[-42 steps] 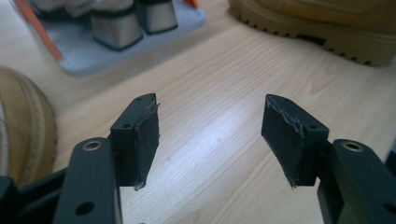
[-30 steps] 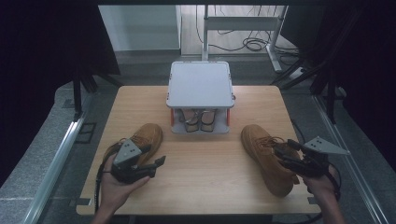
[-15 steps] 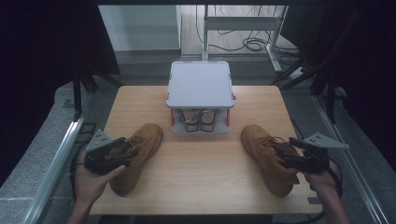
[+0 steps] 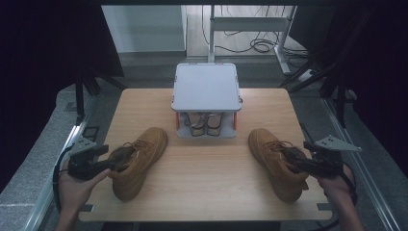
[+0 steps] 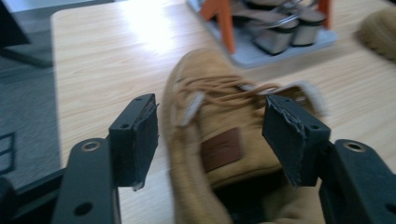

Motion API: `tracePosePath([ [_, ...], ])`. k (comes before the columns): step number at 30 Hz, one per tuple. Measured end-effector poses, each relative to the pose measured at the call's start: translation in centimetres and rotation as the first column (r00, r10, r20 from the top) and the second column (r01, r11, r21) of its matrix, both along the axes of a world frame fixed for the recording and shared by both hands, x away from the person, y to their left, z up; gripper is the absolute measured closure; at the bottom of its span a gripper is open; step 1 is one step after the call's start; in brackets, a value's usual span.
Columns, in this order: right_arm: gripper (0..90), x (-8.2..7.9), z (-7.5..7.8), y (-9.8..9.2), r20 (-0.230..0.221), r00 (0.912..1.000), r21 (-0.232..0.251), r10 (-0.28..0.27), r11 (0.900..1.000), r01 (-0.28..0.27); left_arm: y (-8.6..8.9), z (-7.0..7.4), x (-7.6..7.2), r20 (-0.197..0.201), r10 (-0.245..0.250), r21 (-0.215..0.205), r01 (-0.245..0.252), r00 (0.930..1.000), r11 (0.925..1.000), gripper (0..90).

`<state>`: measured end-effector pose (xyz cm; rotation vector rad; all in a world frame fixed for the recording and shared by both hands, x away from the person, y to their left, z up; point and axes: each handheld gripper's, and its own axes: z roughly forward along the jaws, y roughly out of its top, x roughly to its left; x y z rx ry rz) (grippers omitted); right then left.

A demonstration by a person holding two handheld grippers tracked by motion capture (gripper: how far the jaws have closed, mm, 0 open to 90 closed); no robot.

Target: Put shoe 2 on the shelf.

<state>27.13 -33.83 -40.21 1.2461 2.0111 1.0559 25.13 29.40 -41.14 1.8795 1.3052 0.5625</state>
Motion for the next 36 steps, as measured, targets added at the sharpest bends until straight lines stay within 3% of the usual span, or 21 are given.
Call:
tracePosePath([
  [13,36.2,0.1,-0.5,-0.4,-0.004,0.9999,0.007,-0.011,1.000,0.011,0.5,-1.8,2.3,-0.082,0.057,0.053,-0.053,0.9950,0.9972,42.2],
  [20,36.2,0.2,-0.2,-0.3,0.003,0.9998,0.008,-0.017,1.000,0.017,0.7,-2.0,2.9,-0.145,0.004,0.004,-0.004,0.9895,1.0000,50.6],
  [27,36.0,0.9,-0.4,-0.7,-0.020,0.9996,0.004,-0.022,1.000,0.022,0.8,-2.4,3.3,-0.215,-0.043,-0.001,0.044,0.9757,0.9990,55.8],
  [29,36.1,0.9,-0.6,-0.8,-0.029,0.9992,0.002,-0.027,1.000,0.027,0.8,-2.4,3.1,-0.215,-0.043,0.004,0.045,0.9756,0.9990,57.4],
  [32,38.1,1.1,-1.2,-0.8,-0.094,0.9954,-0.023,-0.020,1.000,0.018,0.8,-2.5,3.0,-0.221,-0.057,-0.009,0.057,0.9735,0.9984,63.6],
  [36,42.8,1.5,-1.7,-0.7,-0.142,0.9896,-0.028,-0.022,0.999,0.018,0.7,-2.5,3.0,-0.215,-0.055,-0.006,0.055,0.9750,0.9984,68.4],
])
